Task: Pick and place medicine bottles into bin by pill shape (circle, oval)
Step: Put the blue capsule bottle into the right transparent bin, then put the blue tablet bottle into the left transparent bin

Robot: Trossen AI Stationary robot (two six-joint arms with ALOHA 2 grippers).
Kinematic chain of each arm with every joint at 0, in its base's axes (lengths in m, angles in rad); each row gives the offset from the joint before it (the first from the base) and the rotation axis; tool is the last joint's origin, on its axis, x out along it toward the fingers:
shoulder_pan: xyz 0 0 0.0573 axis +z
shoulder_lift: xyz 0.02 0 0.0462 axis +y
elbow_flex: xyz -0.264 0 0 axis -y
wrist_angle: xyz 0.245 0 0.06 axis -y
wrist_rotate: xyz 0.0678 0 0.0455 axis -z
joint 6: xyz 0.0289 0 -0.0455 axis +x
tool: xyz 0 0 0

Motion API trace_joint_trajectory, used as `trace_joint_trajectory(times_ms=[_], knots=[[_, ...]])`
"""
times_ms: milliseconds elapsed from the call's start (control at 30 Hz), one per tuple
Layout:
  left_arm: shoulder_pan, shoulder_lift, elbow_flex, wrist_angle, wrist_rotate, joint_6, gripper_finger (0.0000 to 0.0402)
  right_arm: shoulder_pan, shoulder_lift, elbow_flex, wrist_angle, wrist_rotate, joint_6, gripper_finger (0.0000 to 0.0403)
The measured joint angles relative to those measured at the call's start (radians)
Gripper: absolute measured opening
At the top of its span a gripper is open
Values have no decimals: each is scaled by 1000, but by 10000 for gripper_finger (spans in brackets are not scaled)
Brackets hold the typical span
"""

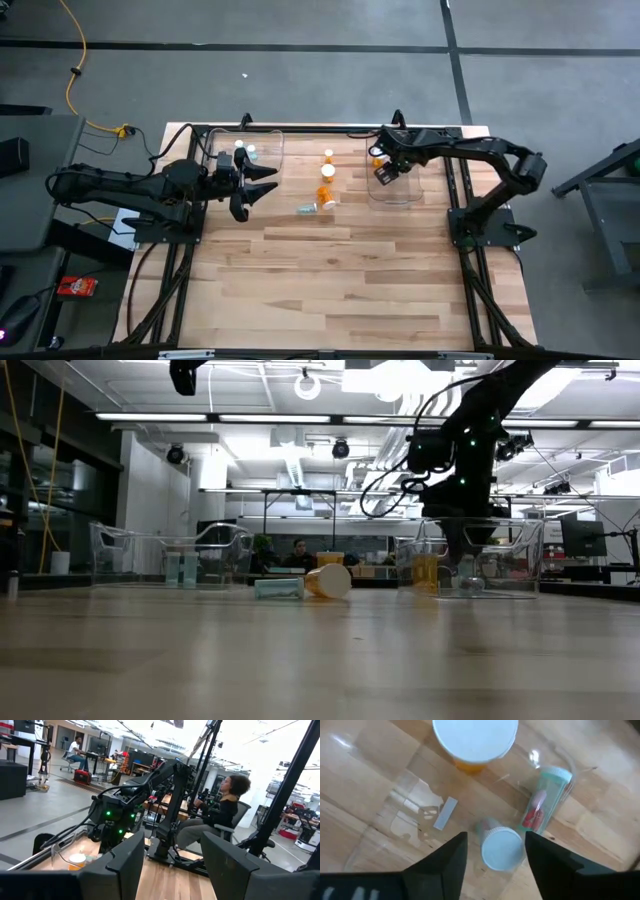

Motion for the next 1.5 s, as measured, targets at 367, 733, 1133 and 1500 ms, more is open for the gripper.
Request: trace_joint_trajectory(times_ms=[367, 733, 1133, 1500], knots=[[0, 0, 0, 0, 3, 0, 186, 81, -308, -24, 191, -36, 12, 217], [0, 0, 0, -1, 2, 0, 186, 470, -525, -307, 1128, -74, -28, 217], [0, 0, 0, -1, 1, 0, 186, 532, -524, -310, 1148, -73, -93, 217], [0, 93, 78, -154, -41, -71, 186, 532, -524, -308, 1148, -71, -87, 217]])
